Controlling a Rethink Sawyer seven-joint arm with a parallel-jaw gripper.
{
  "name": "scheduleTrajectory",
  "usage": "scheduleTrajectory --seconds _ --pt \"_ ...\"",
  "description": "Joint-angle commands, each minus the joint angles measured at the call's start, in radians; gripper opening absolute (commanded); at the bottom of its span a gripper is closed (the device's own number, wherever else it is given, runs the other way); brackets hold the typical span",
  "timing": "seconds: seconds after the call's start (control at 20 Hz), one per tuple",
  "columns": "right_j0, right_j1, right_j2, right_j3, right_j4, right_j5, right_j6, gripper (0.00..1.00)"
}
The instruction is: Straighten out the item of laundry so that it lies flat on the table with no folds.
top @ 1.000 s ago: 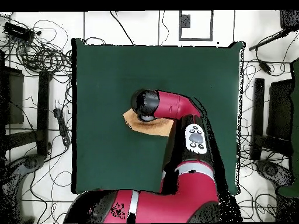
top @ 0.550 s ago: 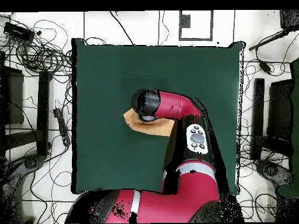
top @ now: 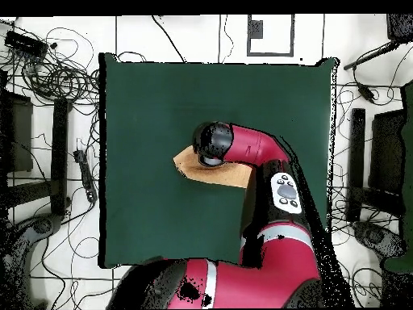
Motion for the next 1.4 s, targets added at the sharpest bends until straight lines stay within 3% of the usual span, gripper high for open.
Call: scheduleTrajectory --seconds 0.05,1.05,1.2,1.4 --pt "-0.029 0.002 0.081 0.024 -0.052 0.018 -0.010 1.00" --pt "-0.028 -0.007 0.085 0.037 -0.063 0.010 -0.016 1.00" --pt "-0.035 -0.052 0.091 0.123 -0.072 -0.035 -0.018 1.00" --pt "-0.071 -0.193 0.090 0.370 -0.092 -0.143 -0.008 1.00"
